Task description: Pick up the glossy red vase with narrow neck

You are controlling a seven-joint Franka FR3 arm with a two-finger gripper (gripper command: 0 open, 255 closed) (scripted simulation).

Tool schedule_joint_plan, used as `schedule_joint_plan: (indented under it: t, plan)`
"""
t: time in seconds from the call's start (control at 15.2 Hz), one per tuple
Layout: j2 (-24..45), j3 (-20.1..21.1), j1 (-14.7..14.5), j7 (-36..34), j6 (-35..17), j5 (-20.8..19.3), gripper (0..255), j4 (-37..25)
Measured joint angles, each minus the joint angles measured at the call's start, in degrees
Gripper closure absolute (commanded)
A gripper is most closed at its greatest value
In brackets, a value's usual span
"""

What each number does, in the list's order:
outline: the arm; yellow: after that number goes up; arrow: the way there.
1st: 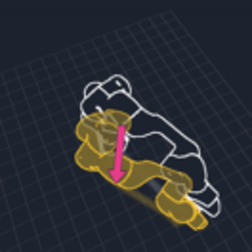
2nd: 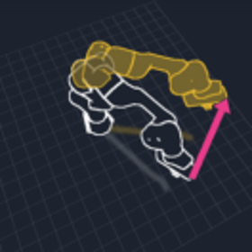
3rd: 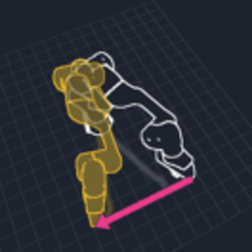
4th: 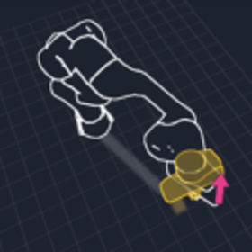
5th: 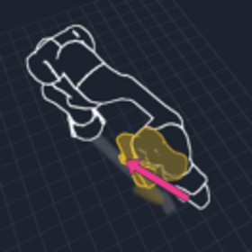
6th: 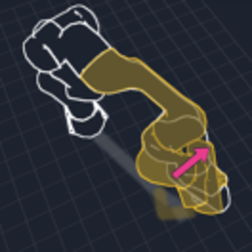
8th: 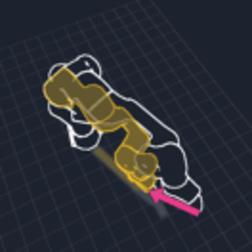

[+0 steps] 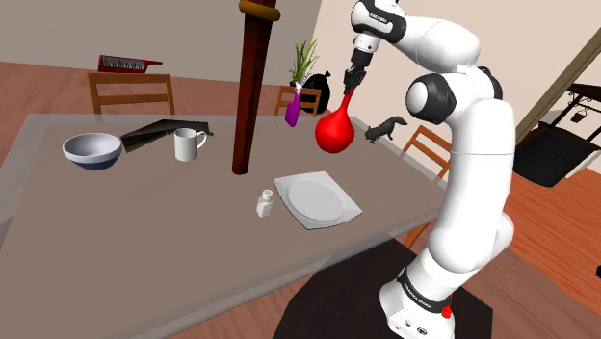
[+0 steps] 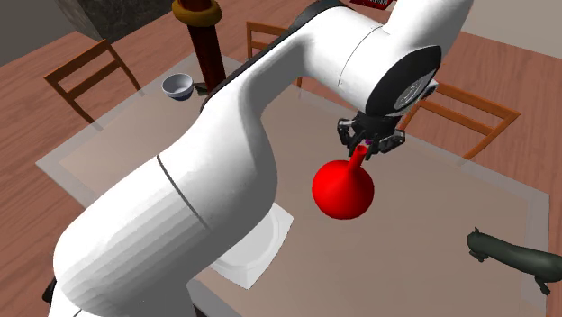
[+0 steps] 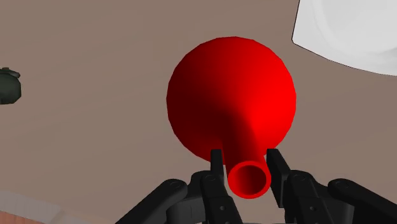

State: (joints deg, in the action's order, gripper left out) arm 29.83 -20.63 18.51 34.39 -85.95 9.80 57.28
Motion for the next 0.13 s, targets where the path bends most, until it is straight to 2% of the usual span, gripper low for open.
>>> schedule_joint_plan:
  t: [0.13]
  plan:
    - [0.6, 0.1, 0.4, -0.1, 1.6, 0.2, 255, -2.3]
